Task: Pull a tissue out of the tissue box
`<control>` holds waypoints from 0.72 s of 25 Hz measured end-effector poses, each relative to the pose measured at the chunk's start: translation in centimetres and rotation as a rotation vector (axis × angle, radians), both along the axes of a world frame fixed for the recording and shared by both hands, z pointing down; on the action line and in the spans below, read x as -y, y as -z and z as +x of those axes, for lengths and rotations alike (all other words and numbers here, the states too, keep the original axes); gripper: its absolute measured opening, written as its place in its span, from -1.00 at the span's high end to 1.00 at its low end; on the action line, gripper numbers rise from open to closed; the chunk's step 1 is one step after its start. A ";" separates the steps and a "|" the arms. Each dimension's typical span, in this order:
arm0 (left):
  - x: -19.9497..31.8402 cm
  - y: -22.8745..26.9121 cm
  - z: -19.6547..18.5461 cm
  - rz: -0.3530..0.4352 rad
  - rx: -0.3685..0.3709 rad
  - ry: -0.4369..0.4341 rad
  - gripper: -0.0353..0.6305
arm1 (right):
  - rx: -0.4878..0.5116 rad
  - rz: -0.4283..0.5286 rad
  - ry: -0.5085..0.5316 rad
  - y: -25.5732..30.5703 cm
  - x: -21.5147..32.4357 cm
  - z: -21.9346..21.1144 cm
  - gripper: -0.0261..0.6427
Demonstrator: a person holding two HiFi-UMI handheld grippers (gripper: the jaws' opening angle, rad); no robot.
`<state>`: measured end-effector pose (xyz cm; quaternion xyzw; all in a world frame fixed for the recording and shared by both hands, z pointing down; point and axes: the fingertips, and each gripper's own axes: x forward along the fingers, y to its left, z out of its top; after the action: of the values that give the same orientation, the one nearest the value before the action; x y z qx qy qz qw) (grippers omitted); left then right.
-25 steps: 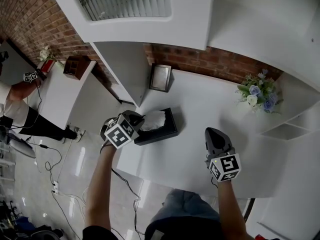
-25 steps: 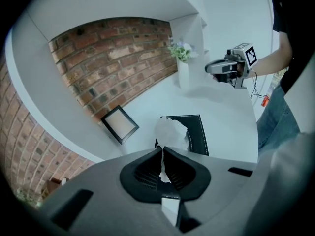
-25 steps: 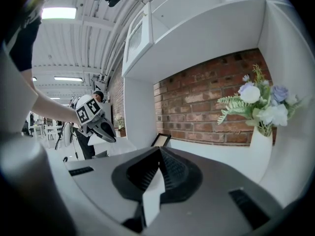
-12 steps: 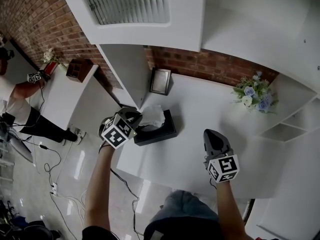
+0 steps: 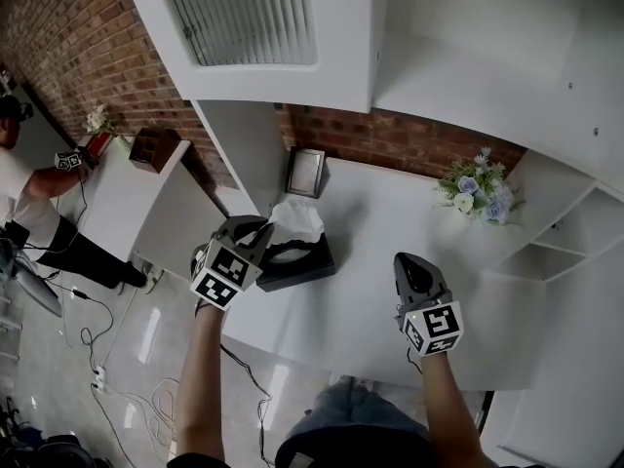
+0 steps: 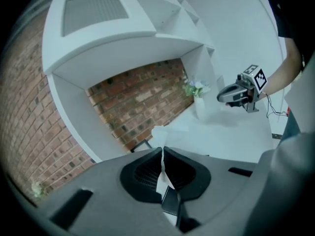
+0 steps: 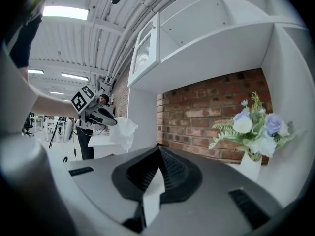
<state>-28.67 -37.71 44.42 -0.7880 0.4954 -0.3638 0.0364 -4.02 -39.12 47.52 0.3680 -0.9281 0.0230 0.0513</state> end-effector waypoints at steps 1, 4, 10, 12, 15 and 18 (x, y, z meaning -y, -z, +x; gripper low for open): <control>-0.1 0.9 0.4 0.037 -0.018 0.013 0.86 | -0.001 0.014 -0.001 0.5 0.1 0.3 0.93; -0.8 3.7 1.5 0.142 -0.059 0.067 0.86 | -0.002 0.060 -0.006 2.2 0.4 1.3 0.93; -2.6 7.8 4.2 0.338 -0.190 0.147 0.86 | 0.042 0.146 -0.052 5.7 0.0 3.9 0.93; -3.1 8.8 4.8 0.396 -0.245 0.180 0.86 | 0.056 0.163 -0.073 6.5 -0.2 4.6 0.93; -4.0 9.8 5.5 0.467 -0.351 0.234 0.86 | 0.081 0.173 -0.105 6.9 -0.3 5.3 0.93; -4.5 10.1 6.8 0.506 -0.404 0.254 0.86 | 0.111 0.183 -0.131 7.3 -0.7 5.8 0.93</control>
<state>-21.88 -33.19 34.33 -0.7422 0.6611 -0.0677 0.0863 1.80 -38.44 40.21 0.4290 -0.9018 -0.0381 -0.0352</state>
